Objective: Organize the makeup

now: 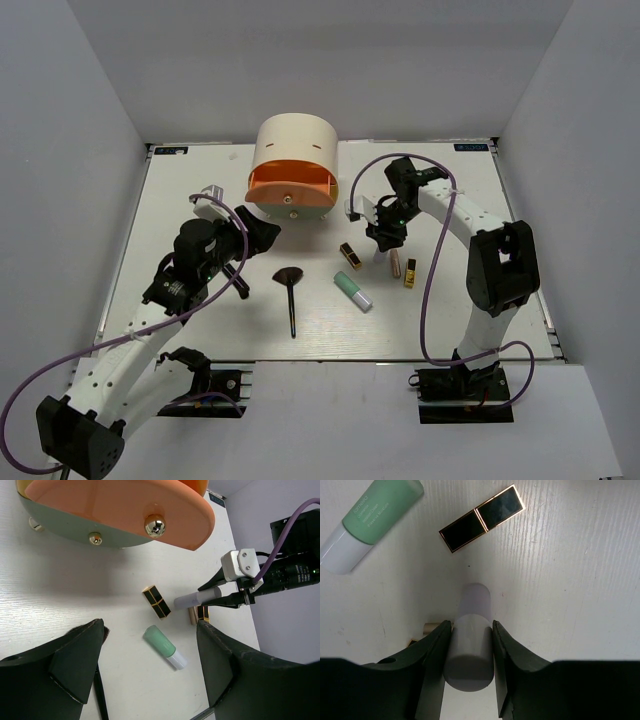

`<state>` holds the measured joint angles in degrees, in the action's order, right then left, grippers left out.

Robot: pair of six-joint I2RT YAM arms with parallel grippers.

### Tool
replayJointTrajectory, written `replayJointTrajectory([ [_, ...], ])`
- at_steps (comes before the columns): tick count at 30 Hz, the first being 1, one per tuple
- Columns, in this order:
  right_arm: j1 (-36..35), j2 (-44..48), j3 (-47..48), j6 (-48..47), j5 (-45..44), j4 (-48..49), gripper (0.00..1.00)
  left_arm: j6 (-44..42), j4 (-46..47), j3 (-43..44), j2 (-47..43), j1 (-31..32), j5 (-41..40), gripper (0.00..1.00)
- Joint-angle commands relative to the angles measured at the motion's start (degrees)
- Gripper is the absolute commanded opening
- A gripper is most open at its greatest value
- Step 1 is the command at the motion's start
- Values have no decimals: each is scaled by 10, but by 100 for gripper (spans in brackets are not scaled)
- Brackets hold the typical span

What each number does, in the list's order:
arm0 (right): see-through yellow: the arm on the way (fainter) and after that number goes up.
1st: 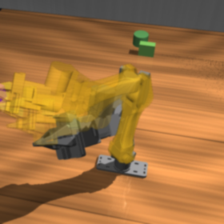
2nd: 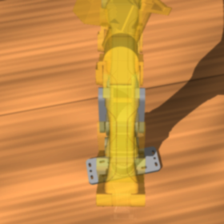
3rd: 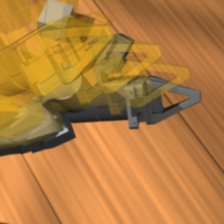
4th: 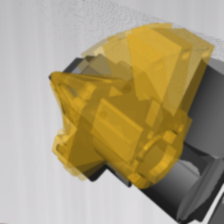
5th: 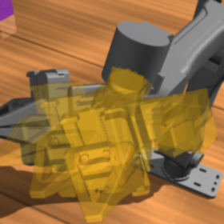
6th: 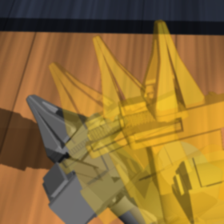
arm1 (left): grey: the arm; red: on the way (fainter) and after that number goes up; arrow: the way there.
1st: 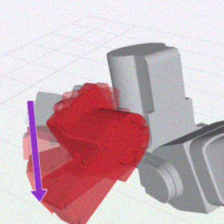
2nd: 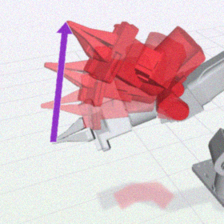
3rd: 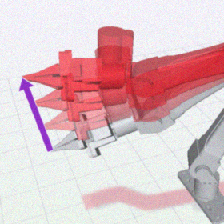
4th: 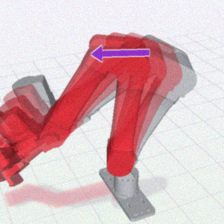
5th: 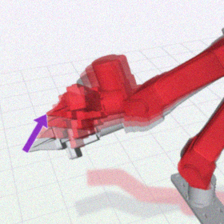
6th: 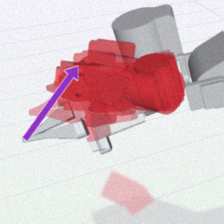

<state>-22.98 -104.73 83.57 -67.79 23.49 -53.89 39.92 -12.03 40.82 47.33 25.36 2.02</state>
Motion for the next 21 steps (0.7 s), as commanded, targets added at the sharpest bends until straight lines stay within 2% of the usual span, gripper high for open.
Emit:
replayJointTrajectory([
  [1, 5, 15, 6, 6, -1, -3, 0, 1, 1, -5, -15, 3, 6, 84],
  [6, 17, 38, 62, 42, 45, -3, 0, 1, 4, -5, -15, 3, 9, 85],
  [12, 35, 79, 164, 162, 119, 67, 0, 5, 8, -8, -21, 3, 13, 85],
  [21, 36, 140, 174, 295, 222, 217, 0, 13, 12, -22, -35, 3, 14, 84],
])
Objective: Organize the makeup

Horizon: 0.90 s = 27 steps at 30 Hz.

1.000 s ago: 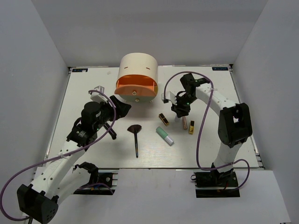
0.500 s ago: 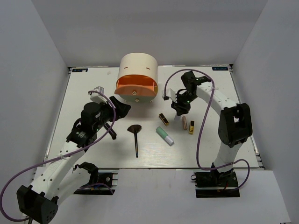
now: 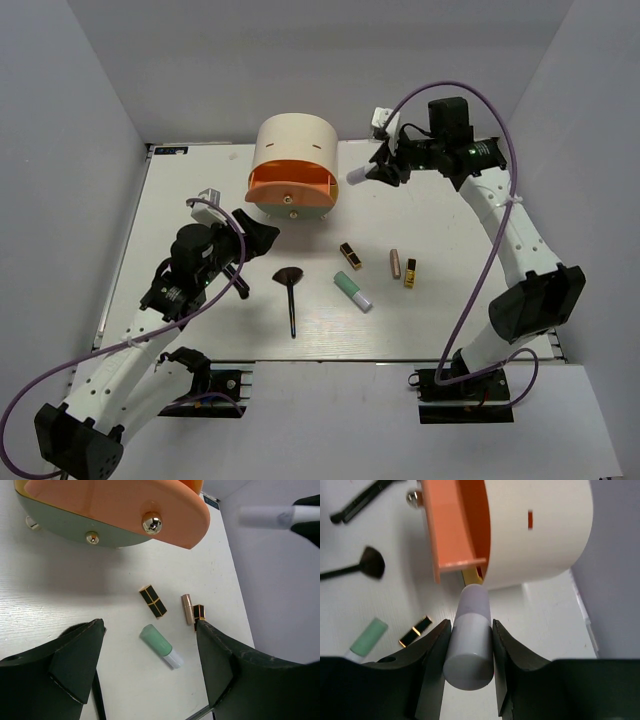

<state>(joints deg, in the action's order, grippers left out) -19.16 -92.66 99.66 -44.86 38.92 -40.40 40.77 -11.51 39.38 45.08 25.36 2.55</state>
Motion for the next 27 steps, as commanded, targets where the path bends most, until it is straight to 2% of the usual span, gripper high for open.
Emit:
replayJointTrajectory([
  [1, -1, 23, 12, 78, 90, 98, 0, 5, 8, -8, -13, 3, 10, 85],
  [5, -5, 22, 1, 133, 158, 182, 0, 6, 12, -9, -15, 3, 10, 85],
  [7, -9, 13, -19, 186, 209, 267, 0, 6, 14, -10, -13, 3, 9, 84],
  [9, -16, 4, -43, 228, 223, 371, 0, 8, 15, -10, -12, 3, 11, 84],
  [16, -42, -68, -65, 321, 324, 593, 0, 12, 9, -14, -25, 3, 4, 84],
  [21, -59, -147, -4, 343, 343, 621, 0, 21, 10, -20, -32, 3, 3, 85],
  [24, -61, -175, -3, 384, 332, 711, 0, 22, 5, -17, -33, 3, 0, 84],
  [27, -64, -195, 6, 406, 317, 740, 0, 21, -1, -14, -36, 3, -3, 84],
])
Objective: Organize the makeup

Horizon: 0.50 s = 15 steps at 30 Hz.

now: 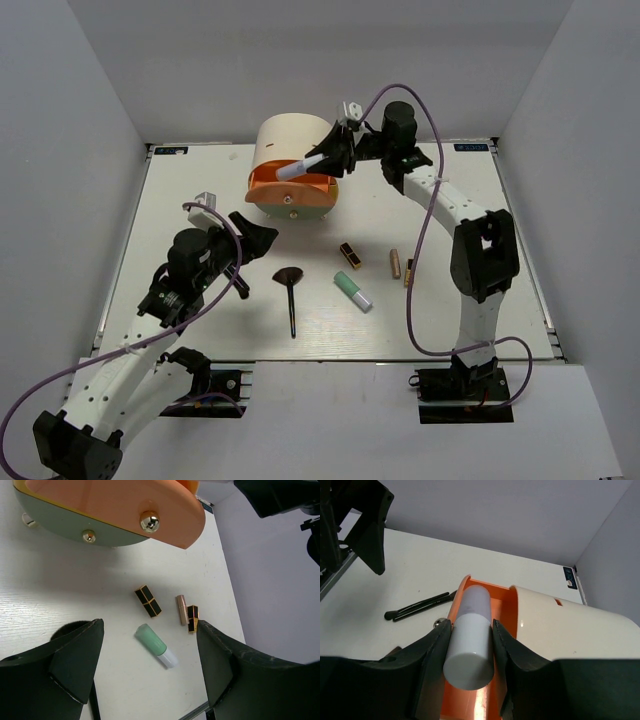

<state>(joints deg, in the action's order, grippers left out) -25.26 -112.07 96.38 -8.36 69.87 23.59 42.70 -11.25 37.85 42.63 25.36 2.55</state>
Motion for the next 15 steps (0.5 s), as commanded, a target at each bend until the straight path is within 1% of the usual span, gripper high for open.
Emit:
replayJointTrajectory([
  [1, -6, -3, 40, 44, 3, 104, 0, 2, -4, 0, -12, 3, -4, 84],
  [6, -18, -12, -3, 49, -28, 165, 0, 5, 5, -7, -9, 3, 0, 84],
  [15, -38, -26, -22, 26, -81, 170, 0, 5, 12, -8, -1, 3, 5, 84],
])
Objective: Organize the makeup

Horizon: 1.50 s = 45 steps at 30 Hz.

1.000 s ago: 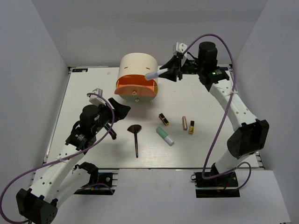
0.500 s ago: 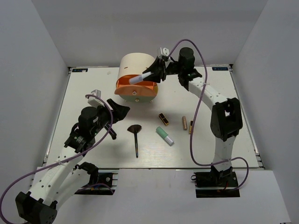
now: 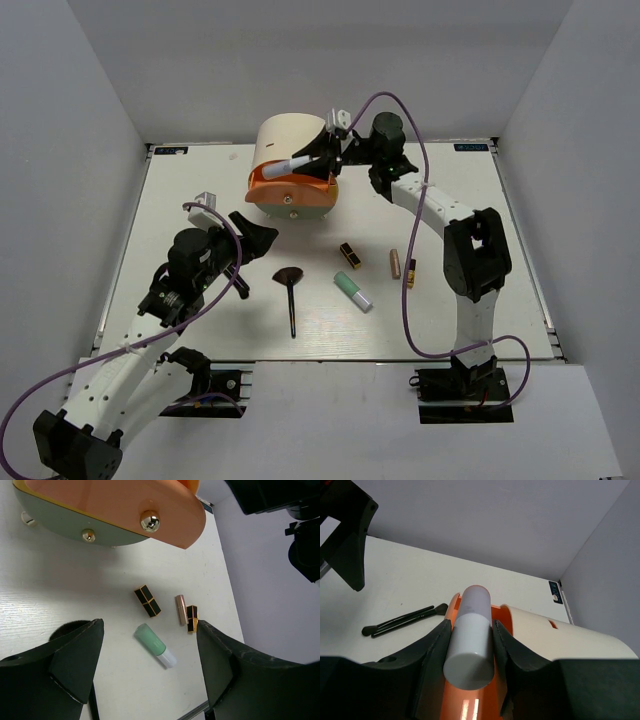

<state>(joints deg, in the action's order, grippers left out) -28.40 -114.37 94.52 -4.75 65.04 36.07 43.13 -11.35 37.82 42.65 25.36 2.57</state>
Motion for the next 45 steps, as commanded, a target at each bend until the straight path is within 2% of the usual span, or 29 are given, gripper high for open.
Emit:
replayJointTrajectory([
  [1, -9, -5, -7, -17, -40, 44, 0, 2, 15, -7, 0, 3, 5, 85],
  [5, -16, -8, -14, -29, -79, 47, 0, 2, 13, -6, 0, 3, 6, 84],
  [12, -20, -6, -28, -33, -97, 39, 1, 3, 11, -6, -3, 3, 7, 84],
  [13, -19, -4, -33, -33, -98, 38, 11, 3, 11, -6, -2, 3, 7, 84],
  [15, -18, -2, -36, -32, -99, 37, 25, 3, 13, -7, -2, 3, 9, 84],
  [17, -19, 1, -42, -39, -99, 31, 33, 5, 18, -9, 0, 3, 10, 85],
  [25, -18, 12, -54, -39, -98, 28, 49, 6, 30, -6, 9, 3, 22, 84],
  [26, -19, 14, -55, -39, -97, 28, 56, 6, 31, -5, 9, 3, 23, 84],
  [29, -17, 20, -57, -39, -96, 26, 61, 6, 34, -4, 14, 3, 25, 84],
  [34, -14, 31, -63, -30, -98, 37, 61, 6, 45, 1, 28, 3, 38, 84],
  [39, -7, 67, -61, 5, -106, 60, 52, -2, 58, 29, 81, 8, 95, 81],
  [45, 16, 145, -93, 12, -195, 37, 43, -17, 69, 80, 175, 45, 137, 80],
])
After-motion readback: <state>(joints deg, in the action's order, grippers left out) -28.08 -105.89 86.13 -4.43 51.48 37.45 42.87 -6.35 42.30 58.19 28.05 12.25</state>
